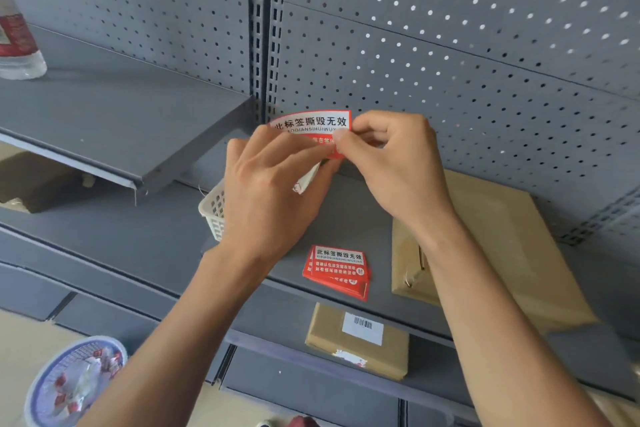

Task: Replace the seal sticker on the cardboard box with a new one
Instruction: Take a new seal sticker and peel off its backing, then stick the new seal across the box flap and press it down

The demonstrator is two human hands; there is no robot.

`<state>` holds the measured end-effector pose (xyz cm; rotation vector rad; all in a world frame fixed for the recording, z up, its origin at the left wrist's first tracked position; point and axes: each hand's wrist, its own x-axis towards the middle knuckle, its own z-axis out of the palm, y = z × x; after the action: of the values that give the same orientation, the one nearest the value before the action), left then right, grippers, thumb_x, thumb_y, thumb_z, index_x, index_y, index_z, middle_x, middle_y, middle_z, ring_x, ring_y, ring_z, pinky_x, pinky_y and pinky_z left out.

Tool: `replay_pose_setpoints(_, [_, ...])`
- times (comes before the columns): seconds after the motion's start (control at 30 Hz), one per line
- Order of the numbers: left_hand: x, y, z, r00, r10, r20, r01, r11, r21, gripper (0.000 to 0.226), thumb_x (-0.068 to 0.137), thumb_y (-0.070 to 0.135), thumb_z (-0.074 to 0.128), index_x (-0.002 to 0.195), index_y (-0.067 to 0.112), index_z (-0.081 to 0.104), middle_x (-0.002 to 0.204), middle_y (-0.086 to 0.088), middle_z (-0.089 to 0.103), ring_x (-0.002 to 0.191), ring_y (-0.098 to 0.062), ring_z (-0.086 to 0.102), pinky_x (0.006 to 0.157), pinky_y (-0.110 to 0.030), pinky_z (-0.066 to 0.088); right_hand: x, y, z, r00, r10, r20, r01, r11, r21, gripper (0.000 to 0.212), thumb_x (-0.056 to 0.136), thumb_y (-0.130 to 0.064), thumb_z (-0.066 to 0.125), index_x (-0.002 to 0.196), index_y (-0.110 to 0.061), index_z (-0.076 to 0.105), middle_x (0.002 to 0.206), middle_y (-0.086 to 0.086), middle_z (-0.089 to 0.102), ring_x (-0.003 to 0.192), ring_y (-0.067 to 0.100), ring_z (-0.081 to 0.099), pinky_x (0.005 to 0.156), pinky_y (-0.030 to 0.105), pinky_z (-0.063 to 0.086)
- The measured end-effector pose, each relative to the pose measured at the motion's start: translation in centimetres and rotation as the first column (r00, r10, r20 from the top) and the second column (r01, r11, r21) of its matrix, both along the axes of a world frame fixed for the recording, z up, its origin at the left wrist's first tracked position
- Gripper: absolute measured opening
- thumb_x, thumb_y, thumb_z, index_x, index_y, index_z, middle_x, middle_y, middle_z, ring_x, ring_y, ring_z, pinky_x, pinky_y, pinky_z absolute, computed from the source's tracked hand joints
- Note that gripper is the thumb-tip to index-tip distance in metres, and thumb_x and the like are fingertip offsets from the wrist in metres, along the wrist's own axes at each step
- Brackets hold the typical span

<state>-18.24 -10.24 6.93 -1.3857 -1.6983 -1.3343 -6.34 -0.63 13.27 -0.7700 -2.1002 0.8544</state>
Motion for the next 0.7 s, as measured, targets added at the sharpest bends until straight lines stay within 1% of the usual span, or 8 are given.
replay_pose_setpoints(0.07, [0.3, 0.3, 0.1, 0.990, -0.063, 0.123, 0.060, 0.998, 0.028, 0.016, 0.093, 0.031, 0.076, 0.103, 0.020, 0.082, 0.100, 0.007, 0.076, 0.089, -0.027, 0.065, 0.075, -0.045, 0.047, 1.1, 0.4, 0.1, 0.999, -0.033, -0.015, 0.033, 0.999, -0.017, 0.016, 0.091, -0.019, 0.068, 0.080, -0.011, 0.077, 0.076, -0.005, 0.078, 0.073, 0.011, 0.073, 0.071, 0.036, 0.057])
replay_pose_setpoints(0.1, [0.4, 0.4, 0.2, 0.973, -0.103, 0.207, 0.093, 0.994, 0.060, 0.016, 0.092, 0.029, 0.077, 0.104, 0.019, 0.081, 0.100, 0.008, 0.074, 0.090, -0.026, 0.064, 0.078, -0.041, 0.050, 1.7, 0.6, 0.2, 0.998, -0.051, -0.023, 0.050, 0.998, -0.025, 0.016, 0.092, -0.018, 0.068, 0.080, -0.012, 0.076, 0.076, -0.005, 0.077, 0.071, 0.008, 0.071, 0.072, 0.035, 0.057])
replay_pose_setpoints(0.17, [0.3, 0.8, 0.6, 0.906, -0.171, 0.387, 0.142, 0.985, 0.102, 0.015, 0.090, 0.029, 0.079, 0.104, 0.023, 0.080, 0.099, 0.009, 0.074, 0.090, -0.019, 0.063, 0.079, -0.027, 0.047, 2.9, 0.8, 0.2, 0.996, -0.082, -0.039, 0.081, 0.996, -0.050, 0.015, 0.092, -0.018, 0.068, 0.081, -0.014, 0.076, 0.078, -0.007, 0.078, 0.074, 0.006, 0.070, 0.075, 0.032, 0.056])
replay_pose_setpoints(0.2, [0.2, 1.1, 0.7, 0.863, -0.198, 0.465, 0.167, 0.980, 0.109, 0.013, 0.090, 0.030, 0.079, 0.102, 0.025, 0.080, 0.097, 0.008, 0.074, 0.088, -0.016, 0.063, 0.078, -0.024, 0.044, 3.5, 0.9, 0.2, 0.994, -0.099, -0.046, 0.095, 0.993, -0.071, 0.014, 0.092, -0.018, 0.069, 0.081, -0.016, 0.076, 0.081, -0.008, 0.078, 0.077, 0.008, 0.072, 0.078, 0.031, 0.056])
replay_pose_setpoints(0.3, [0.4, 2.2, 0.9, 0.749, -0.254, 0.613, 0.229, 0.966, 0.119, 0.013, 0.086, 0.033, 0.080, 0.094, 0.023, 0.076, 0.089, 0.010, 0.073, 0.078, -0.003, 0.062, 0.074, -0.025, 0.043, 5.3, 0.9, 0.1, 0.987, -0.147, -0.062, 0.139, 0.984, -0.109, 0.014, 0.094, -0.019, 0.069, 0.082, -0.018, 0.076, 0.086, -0.008, 0.079, 0.084, 0.010, 0.073, 0.082, 0.032, 0.056])
replay_pose_setpoints(0.4, [1.1, 3.1, 0.9, 0.693, -0.291, 0.660, 0.305, 0.947, 0.098, 0.014, 0.087, 0.034, 0.081, 0.095, 0.024, 0.075, 0.082, 0.015, 0.071, 0.074, 0.001, 0.061, 0.075, -0.024, 0.048, 6.6, 0.7, 0.0, 0.981, -0.184, -0.067, 0.176, 0.977, -0.118, 0.013, 0.094, -0.018, 0.068, 0.085, -0.015, 0.076, 0.089, -0.004, 0.079, 0.090, 0.019, 0.073, 0.083, 0.035, 0.056])
replay_pose_setpoints(0.53, [2.8, 4.0, 1.0, 0.626, -0.381, 0.680, 0.433, 0.896, 0.103, 0.004, 0.092, 0.025, 0.076, 0.092, 0.021, 0.077, 0.082, 0.015, 0.074, 0.074, 0.001, 0.063, 0.075, -0.016, 0.048, 8.5, 0.5, -0.1, 0.971, -0.226, -0.081, 0.214, 0.967, -0.139, 0.014, 0.094, -0.018, 0.069, 0.082, -0.020, 0.074, 0.088, -0.007, 0.079, 0.082, 0.003, 0.070, 0.081, 0.025, 0.055])
replay_pose_setpoints(0.7, [4.4, 5.2, 1.4, 0.568, -0.447, 0.691, 0.525, 0.844, 0.114, 0.001, 0.093, 0.020, 0.075, 0.093, 0.019, 0.075, 0.081, 0.015, 0.073, 0.071, 0.008, 0.062, 0.073, -0.010, 0.046, 10.8, 0.3, -0.2, 0.960, -0.270, -0.076, 0.255, 0.952, -0.170, 0.012, 0.095, -0.019, 0.069, 0.085, -0.020, 0.075, 0.086, -0.009, 0.078, 0.080, 0.000, 0.068, 0.077, 0.018, 0.053])
